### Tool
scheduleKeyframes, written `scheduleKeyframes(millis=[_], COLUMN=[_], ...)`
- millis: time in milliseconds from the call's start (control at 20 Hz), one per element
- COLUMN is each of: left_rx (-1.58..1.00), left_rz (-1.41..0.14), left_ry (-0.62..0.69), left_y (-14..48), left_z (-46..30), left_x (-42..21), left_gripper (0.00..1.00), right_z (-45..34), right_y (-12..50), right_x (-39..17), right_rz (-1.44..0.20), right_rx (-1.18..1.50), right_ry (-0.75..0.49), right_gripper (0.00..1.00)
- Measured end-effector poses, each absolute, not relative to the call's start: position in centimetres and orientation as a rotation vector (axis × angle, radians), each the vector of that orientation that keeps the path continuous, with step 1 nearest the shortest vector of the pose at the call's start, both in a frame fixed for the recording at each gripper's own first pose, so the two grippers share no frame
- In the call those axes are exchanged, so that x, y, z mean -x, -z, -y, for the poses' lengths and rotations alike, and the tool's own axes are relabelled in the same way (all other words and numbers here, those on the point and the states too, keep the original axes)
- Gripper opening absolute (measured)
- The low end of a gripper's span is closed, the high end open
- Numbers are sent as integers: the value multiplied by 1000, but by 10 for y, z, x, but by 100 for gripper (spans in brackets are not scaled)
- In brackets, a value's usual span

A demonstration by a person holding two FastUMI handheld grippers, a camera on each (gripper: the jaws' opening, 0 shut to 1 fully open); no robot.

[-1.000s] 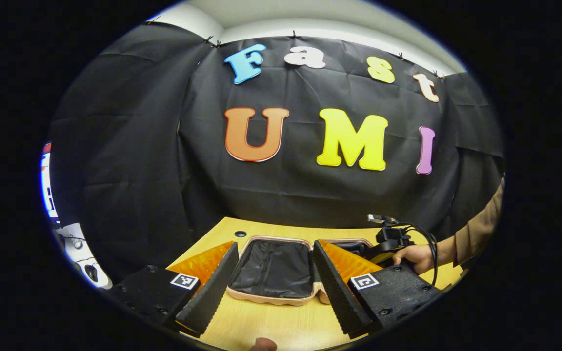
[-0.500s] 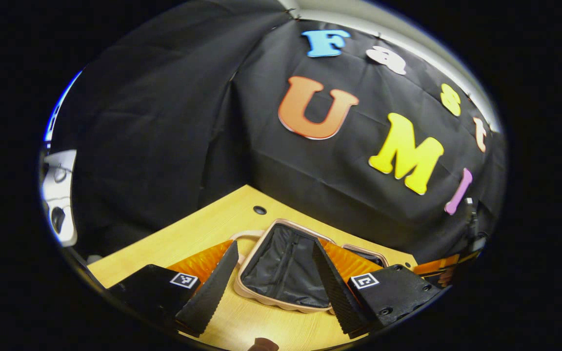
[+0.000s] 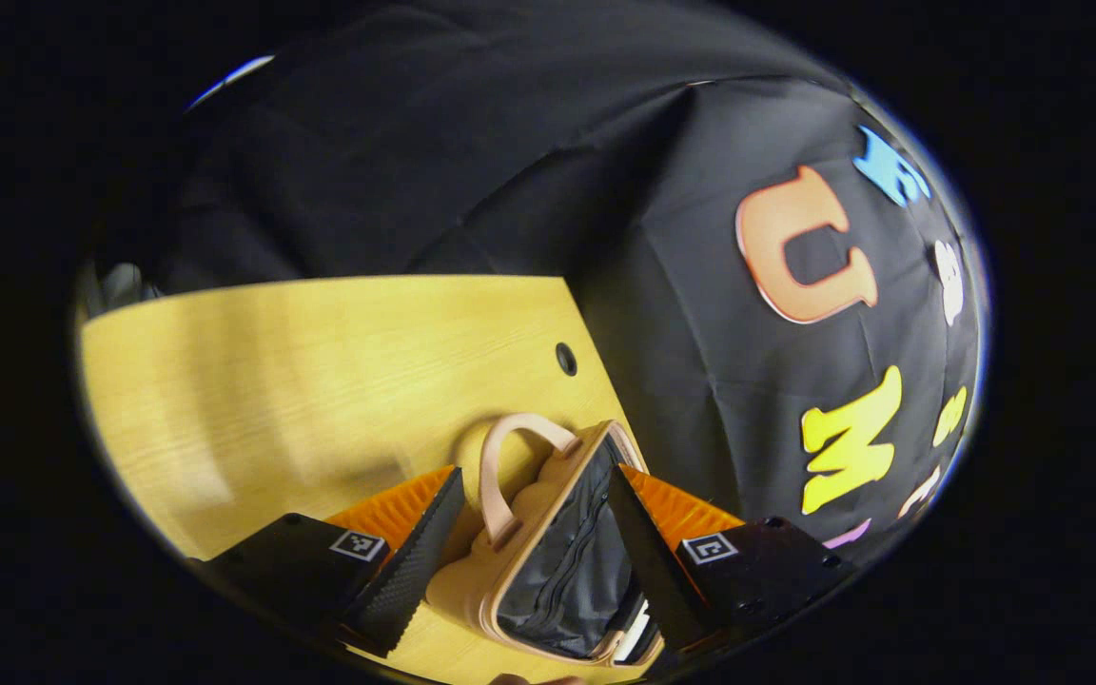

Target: First open the suitcase, pack the skin care products into it, and then close the suitcase.

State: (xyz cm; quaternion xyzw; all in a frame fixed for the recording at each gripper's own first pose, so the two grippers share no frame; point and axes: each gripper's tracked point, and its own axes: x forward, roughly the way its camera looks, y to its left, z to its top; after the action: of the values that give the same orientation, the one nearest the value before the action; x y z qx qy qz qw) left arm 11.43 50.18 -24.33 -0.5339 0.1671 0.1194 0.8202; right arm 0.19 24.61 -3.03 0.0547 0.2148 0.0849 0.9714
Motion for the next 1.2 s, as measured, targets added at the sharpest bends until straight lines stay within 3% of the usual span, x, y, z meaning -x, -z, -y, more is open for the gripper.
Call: scheduleKeyframes(millis=[150,250,400,750,1200], left_rx=[1267,1336,1277,1021,322], left_rz=[-397,-417,-444,-408,-232], left_ry=[-253,-250,-295,-306,-224], left_y=[272,281,292,245,76], left_z=[-500,-496,-500,-498,-413], left_x=[-136,-148,-150,-151,-148], left_gripper=[96,88,18,5,3], right_z=[-227,-221,-212,-167,-88], right_y=[20,18,16,15,1], right_x=[12,19,26,38,43], right_rz=[-391,-387,-376,-322,-250], right_rx=[-54,-32,-44,-129,-167], right_ry=[-121,-108,-84,-33,-33], right_gripper=[82,78,82,81,81])
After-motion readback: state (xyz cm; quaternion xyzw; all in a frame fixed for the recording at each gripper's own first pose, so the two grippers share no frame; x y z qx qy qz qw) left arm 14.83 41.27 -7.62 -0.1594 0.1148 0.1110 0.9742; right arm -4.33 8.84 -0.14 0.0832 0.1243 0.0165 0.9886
